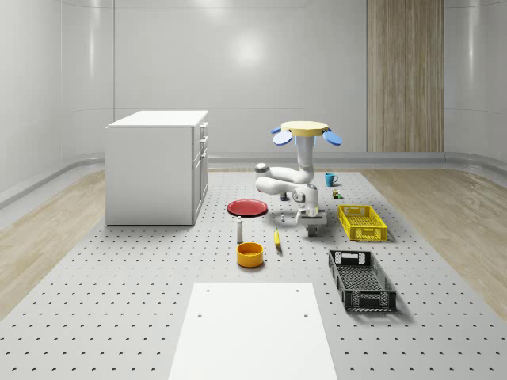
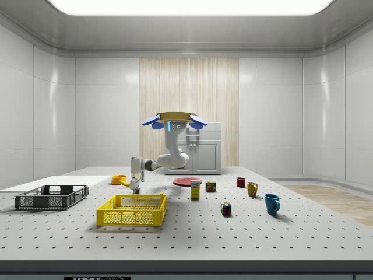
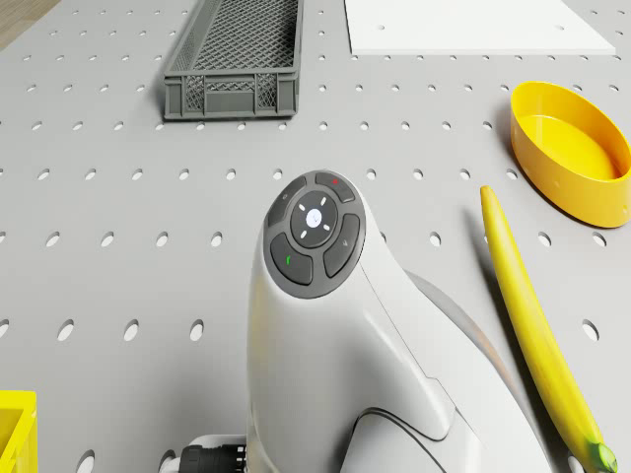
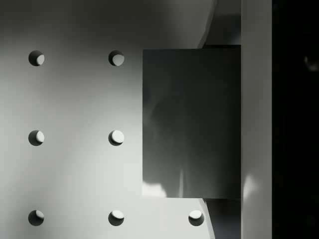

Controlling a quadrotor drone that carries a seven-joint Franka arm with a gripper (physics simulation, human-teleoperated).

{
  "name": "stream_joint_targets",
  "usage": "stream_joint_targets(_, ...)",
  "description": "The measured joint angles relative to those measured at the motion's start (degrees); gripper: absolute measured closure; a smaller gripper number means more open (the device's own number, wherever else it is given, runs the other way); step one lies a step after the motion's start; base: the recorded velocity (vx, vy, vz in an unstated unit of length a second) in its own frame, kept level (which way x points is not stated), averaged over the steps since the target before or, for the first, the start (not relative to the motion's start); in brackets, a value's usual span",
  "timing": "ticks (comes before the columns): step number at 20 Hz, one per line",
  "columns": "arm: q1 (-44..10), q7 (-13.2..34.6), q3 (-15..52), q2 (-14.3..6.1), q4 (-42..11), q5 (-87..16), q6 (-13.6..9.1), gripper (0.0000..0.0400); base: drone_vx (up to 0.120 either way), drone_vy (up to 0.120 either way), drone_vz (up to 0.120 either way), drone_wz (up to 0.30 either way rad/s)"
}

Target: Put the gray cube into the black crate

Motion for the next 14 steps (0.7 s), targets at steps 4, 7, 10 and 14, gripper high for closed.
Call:
stream_joint_targets(4,0.1,0.1,3.0,0.0,-0.3,2.9,-0.7,0.015,0.08,0.09,0.12,0.0)
stream_joint_targets(7,0.1,0.1,4.2,-0.2,-0.3,4.1,-0.9,0.015,0.12,0.12,0.12,0.0)
stream_joint_targets(10,0.1,0.1,4.9,-0.4,-0.4,4.9,-0.8,0.015,0.12,0.12,0.12,0.0)
stream_joint_targets(14,0.1,0.1,5.4,-0.7,-0.4,5.4,-0.7,0.015,0.12,0.12,0.12,0.0)
